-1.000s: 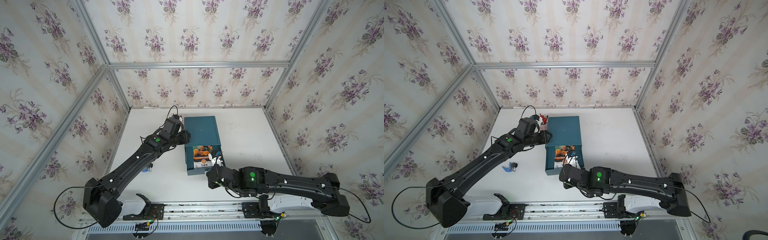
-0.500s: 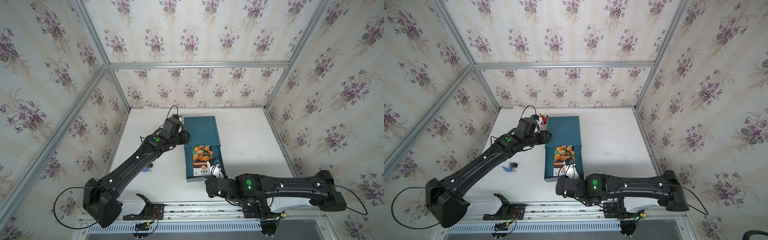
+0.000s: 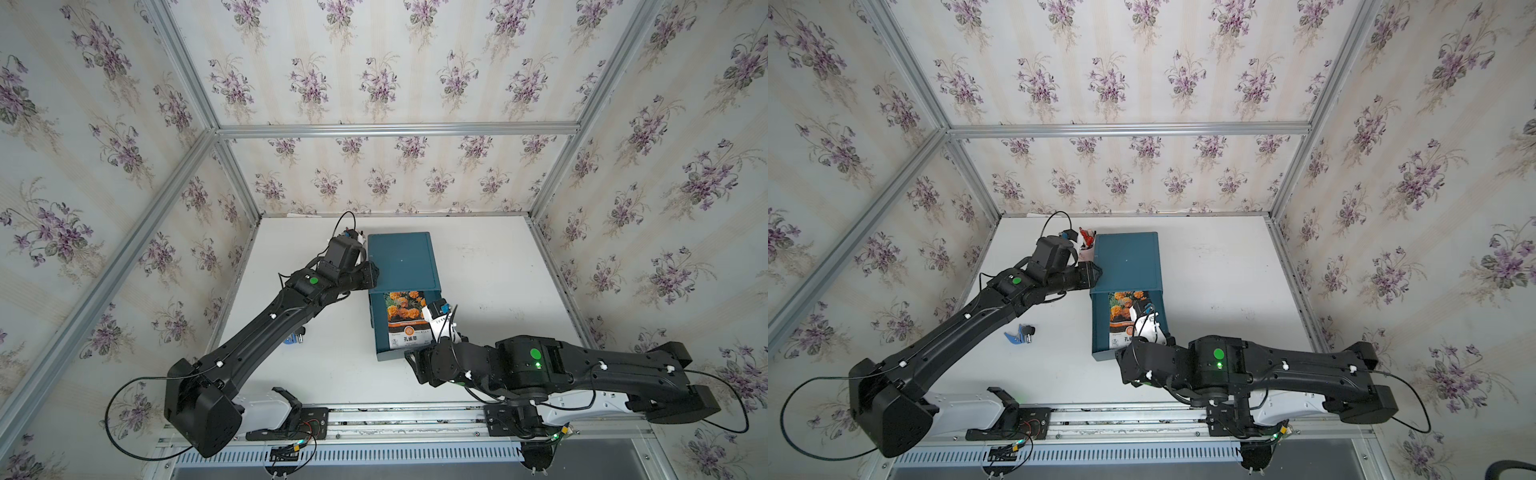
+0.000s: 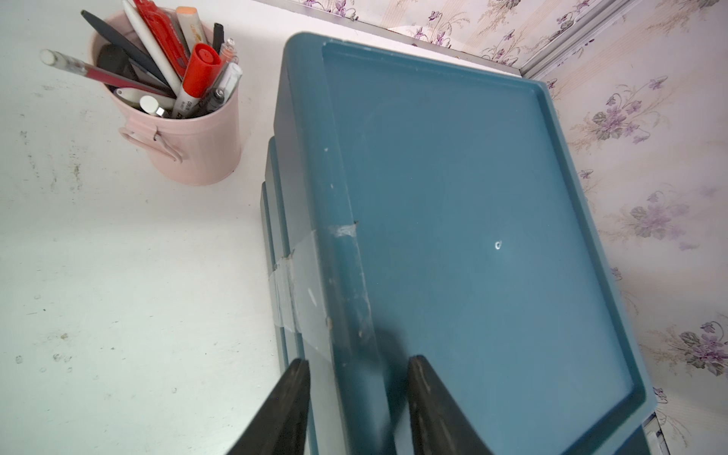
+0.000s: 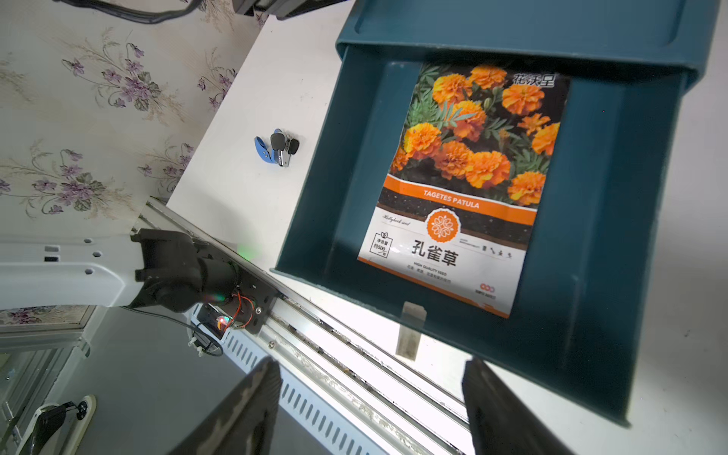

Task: Take the seed bags out of the drawer
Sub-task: Open the drawer in the storage box, then pick up the seed packet from the drawer.

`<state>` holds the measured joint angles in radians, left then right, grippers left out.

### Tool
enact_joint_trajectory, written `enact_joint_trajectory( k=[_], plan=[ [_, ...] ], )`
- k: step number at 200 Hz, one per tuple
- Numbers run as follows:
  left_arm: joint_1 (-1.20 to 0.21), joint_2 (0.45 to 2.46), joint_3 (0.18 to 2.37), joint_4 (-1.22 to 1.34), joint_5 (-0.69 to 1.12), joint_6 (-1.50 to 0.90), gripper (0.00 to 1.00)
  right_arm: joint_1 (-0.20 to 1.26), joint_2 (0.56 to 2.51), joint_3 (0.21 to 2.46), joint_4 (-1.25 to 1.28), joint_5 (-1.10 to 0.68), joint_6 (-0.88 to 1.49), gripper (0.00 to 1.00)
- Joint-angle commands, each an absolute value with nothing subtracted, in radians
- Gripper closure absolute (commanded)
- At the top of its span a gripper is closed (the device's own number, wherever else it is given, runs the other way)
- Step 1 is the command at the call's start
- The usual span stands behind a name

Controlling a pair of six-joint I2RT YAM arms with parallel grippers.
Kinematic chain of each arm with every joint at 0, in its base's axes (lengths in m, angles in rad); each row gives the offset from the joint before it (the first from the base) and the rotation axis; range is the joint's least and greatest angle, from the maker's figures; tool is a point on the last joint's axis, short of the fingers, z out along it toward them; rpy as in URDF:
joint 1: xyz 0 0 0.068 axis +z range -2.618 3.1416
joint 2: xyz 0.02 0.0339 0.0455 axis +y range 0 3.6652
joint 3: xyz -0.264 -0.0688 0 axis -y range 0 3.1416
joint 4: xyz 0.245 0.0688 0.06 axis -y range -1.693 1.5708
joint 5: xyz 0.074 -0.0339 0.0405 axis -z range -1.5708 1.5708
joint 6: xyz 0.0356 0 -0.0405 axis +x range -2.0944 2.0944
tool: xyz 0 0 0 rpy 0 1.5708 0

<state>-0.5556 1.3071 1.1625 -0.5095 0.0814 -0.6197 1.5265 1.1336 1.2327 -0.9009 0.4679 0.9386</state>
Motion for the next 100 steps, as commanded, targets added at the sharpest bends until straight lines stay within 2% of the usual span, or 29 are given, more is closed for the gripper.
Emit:
enact_joint_trajectory(
  k=[1, 18, 45, 76, 96, 100],
  plan=[
    [-0.555, 1.31, 1.162, -0.644, 0.061, -0.597, 0.55, 1.526, 1.143, 1.282, -0.922, 0.529, 0.916, 0.24],
    [-0.554, 1.308, 1.163, -0.644, 0.064, -0.595, 0.53, 1.489, 1.186, 1.343, -0.94, 0.531, 0.898, 0.24],
    [-0.554, 1.31, 1.19, -0.661, 0.076, -0.583, 0.49, 1.319, 1.291, 1.419, -0.984, 0.427, 0.843, 0.25],
    [-0.554, 1.309, 1.231, -0.684, 0.1, -0.571, 0.46, 1.161, 1.321, 1.382, -0.931, 0.311, 0.801, 0.27],
    [-0.554, 1.299, 1.237, -0.687, 0.113, -0.574, 0.46, 1.119, 1.345, 1.351, -0.896, 0.287, 0.779, 0.27],
    [-0.555, 1.298, 1.236, -0.689, 0.116, -0.575, 0.42, 1.114, 1.351, 1.349, -0.891, 0.286, 0.776, 0.27]
  ],
)
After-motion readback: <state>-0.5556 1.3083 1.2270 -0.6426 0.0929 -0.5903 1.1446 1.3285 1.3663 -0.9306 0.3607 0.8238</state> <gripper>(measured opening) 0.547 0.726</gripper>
